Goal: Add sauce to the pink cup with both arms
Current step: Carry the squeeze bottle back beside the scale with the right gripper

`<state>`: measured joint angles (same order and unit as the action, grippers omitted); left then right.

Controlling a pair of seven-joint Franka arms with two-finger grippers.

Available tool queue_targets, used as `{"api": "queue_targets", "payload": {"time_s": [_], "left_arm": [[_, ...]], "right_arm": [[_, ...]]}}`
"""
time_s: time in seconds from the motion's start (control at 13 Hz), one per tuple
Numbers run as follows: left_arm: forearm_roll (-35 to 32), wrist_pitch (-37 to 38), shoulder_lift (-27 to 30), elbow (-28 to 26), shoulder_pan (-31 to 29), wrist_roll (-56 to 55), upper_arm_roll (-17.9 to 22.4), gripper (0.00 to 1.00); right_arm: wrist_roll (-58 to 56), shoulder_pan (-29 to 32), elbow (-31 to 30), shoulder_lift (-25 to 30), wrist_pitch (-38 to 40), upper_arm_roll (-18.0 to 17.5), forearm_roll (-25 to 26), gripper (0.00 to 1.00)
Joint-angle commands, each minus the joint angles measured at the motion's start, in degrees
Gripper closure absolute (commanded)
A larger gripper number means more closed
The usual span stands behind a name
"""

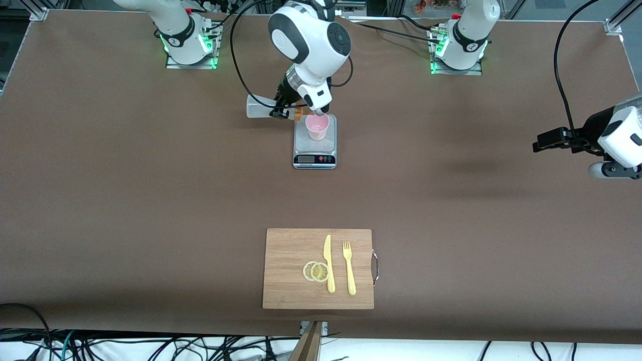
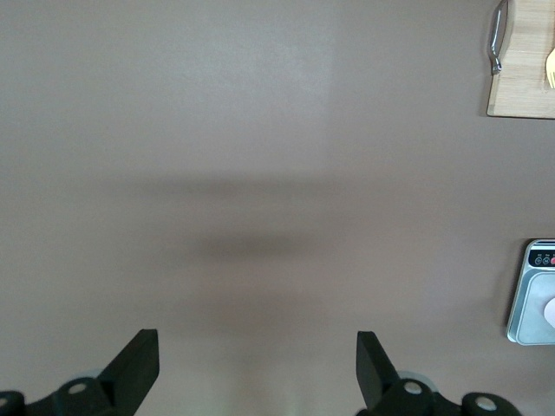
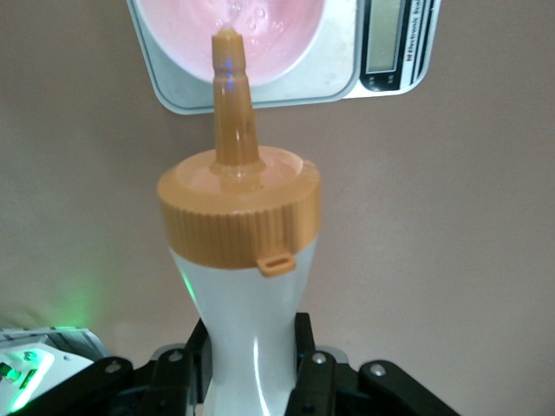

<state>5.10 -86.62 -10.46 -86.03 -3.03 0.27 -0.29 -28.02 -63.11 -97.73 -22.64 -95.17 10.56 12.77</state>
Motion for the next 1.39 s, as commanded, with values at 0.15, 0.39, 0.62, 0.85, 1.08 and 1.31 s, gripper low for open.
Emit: {"api": "queue_targets", "payload": {"time_s": [0.15, 0.39, 0.62, 0.85, 1.08, 1.31], "left_arm": [[-0.7, 0.5, -0.2, 0.2, -0.3, 1.0, -0.3, 0.0], [-0.8, 0.5, -0.2, 0.2, -0.3, 1.0, -0.3, 0.0], [-0.9, 0.6, -1.0, 2.3, -0.4, 1.0, -0.3, 0.0], [-0.9, 0.6, -1.0, 2.4, -0.4, 1.0, -0.3, 0.0], [-1.1, 0.6, -1.0, 2.4, -0.3, 1.0, -0.3, 0.0], [-1.4, 0.6, -1.0, 2.4, -0.3, 0.9, -0.3, 0.0]], "right_arm": [[-6.8, -0.1, -1.1, 2.3, -3.5, 4.3, -7.8, 0.85], [-17.1, -0.1, -1.0, 3.0, -4.7, 10.8, -15.6, 0.85], [-28.7, -0.1, -1.1, 3.8, -4.2, 18.4, -23.7, 0.84], [-40.9, 1.8, -1.1, 3.7, -2.4, 24.0, -31.7, 0.84], [-52.3, 9.7, -1.1, 3.1, 0.4, 24.0, -38.2, 0.84], [-66.4, 20.3, -1.0, 0.4, 5.1, 23.9, -48.8, 0.84]]}}
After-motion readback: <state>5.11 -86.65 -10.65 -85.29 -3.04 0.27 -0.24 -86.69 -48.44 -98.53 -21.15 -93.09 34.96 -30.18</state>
